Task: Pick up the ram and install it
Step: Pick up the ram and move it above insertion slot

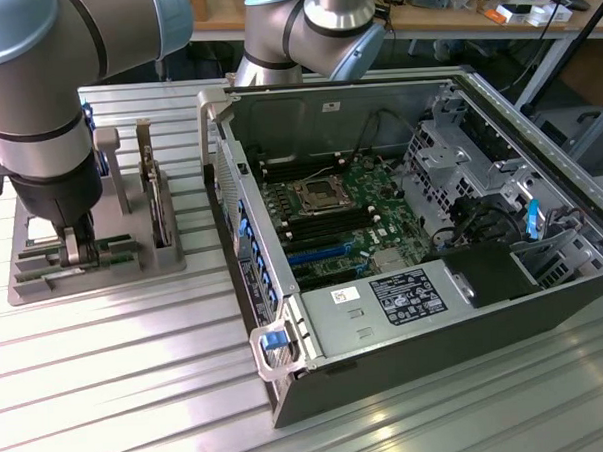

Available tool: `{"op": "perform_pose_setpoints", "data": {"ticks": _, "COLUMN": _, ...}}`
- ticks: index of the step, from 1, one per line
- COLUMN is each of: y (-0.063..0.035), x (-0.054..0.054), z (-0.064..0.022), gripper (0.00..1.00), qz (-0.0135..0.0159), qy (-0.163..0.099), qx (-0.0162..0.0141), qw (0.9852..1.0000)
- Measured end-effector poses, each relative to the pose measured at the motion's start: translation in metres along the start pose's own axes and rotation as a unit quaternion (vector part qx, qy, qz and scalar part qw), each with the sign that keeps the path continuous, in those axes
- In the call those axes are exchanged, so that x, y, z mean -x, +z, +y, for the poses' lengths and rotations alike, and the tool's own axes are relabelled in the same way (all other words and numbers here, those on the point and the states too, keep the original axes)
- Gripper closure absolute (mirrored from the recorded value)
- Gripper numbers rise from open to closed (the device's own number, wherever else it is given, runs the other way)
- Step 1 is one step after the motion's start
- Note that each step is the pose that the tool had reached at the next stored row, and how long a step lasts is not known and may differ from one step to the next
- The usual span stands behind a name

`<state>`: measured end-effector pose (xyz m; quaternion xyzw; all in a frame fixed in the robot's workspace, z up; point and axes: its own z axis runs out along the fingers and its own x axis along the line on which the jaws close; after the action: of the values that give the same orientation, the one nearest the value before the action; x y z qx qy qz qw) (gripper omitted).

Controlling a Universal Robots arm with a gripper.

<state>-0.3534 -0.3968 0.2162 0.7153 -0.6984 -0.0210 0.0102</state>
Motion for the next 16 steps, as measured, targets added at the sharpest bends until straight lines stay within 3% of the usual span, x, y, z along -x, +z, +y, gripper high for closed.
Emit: {"op": "perform_pose_setpoints", "data": {"ticks": 16, "y": -0.0102, "x": 0.0002, "z": 0.0004, "gripper": 0.88, "qz": -0.0004, "qy": 0.0, "qx": 0.0, "qw": 1.0}}
